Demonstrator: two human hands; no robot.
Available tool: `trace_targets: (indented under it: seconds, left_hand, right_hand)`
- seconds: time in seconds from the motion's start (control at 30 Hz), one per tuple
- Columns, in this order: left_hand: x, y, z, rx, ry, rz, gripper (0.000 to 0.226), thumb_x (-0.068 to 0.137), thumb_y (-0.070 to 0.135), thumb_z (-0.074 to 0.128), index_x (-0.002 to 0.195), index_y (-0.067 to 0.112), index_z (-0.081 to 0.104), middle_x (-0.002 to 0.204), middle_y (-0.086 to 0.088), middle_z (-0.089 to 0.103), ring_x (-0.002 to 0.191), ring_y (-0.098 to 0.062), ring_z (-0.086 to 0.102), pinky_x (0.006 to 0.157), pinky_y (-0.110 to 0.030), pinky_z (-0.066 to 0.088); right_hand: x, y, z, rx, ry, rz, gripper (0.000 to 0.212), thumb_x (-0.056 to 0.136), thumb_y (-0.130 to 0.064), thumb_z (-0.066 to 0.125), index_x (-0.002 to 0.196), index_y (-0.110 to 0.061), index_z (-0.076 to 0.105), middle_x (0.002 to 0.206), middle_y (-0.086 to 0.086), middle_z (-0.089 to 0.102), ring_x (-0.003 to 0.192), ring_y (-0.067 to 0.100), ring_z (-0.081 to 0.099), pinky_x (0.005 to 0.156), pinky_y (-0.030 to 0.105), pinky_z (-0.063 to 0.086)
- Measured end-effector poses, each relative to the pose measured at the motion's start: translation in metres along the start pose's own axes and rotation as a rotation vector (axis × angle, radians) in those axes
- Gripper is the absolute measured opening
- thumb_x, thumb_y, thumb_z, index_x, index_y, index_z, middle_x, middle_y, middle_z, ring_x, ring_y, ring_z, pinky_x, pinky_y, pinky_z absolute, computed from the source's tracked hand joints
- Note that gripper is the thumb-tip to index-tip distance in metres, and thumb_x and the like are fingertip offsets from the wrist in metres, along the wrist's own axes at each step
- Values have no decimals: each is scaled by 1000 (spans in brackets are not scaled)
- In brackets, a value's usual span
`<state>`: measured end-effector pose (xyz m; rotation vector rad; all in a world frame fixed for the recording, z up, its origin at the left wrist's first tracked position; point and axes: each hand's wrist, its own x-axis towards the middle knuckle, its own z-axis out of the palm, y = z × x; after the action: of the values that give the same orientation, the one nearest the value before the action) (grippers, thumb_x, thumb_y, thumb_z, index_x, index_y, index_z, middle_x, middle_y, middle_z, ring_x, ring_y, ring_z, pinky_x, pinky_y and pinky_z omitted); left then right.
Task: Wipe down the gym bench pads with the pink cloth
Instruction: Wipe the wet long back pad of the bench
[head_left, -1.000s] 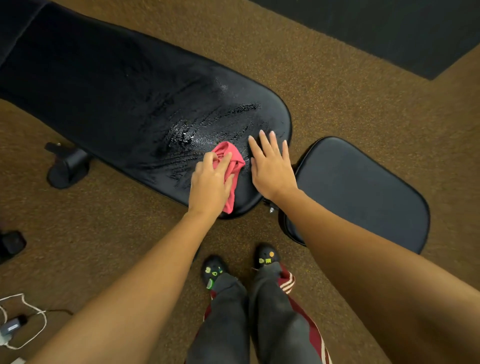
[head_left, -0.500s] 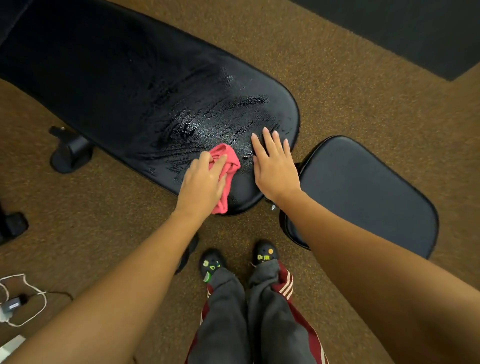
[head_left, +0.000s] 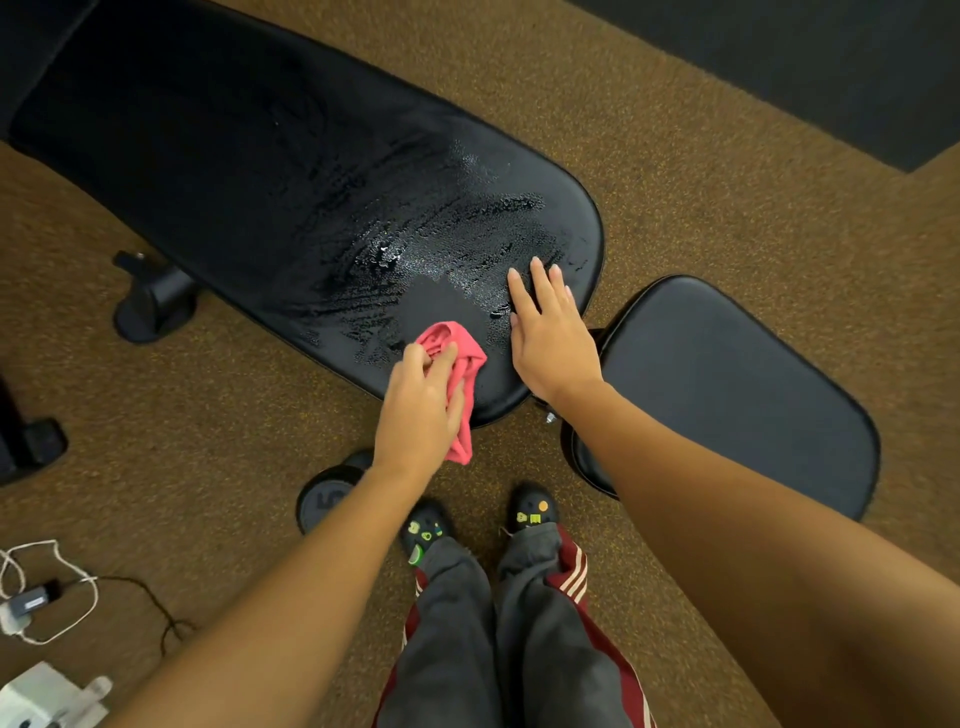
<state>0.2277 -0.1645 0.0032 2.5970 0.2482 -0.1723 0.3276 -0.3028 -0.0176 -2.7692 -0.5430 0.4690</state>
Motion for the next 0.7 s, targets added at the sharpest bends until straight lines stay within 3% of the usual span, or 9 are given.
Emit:
trace_targets:
  seconds: [0.1, 0.3, 0.6, 0.7]
  left_hand:
    - [15, -7, -4, 34, 49, 38, 35, 86, 17, 56, 117, 1, 61, 94, -21, 51, 81, -39, 57, 74, -46, 52]
    - [39, -16, -11, 5, 99, -80, 37, 90, 15, 56, 125, 3, 55, 105, -19, 46, 94, -35, 52, 85, -41, 42]
    - [8, 3, 3, -14, 37, 64, 34, 86, 16, 58, 116, 2, 61, 93, -20, 50, 79, -37, 57, 73, -44, 52]
    - [35, -16, -10, 8, 118, -18, 29, 90, 19, 55, 116, 7, 61, 97, -19, 47, 81, -35, 55, 77, -43, 49]
  right_hand:
    - [0, 0, 0, 9, 0, 3, 50, 102, -20, 31, 150, -11, 18, 158, 15, 9, 146, 33, 4, 119, 38, 6]
    - [1, 1, 0, 13, 9, -5, 50, 102, -20, 31, 149, -11, 20, 157, 14, 10, 145, 33, 6, 119, 38, 7]
    - [2, 1, 3, 29, 28, -7, 49, 101, -18, 33, 148, -9, 23, 156, 17, 14, 145, 36, 9, 119, 42, 10]
    - [2, 2, 5, 26, 44, -16, 49, 101, -18, 35, 148, -9, 25, 155, 18, 17, 144, 37, 11, 119, 42, 12]
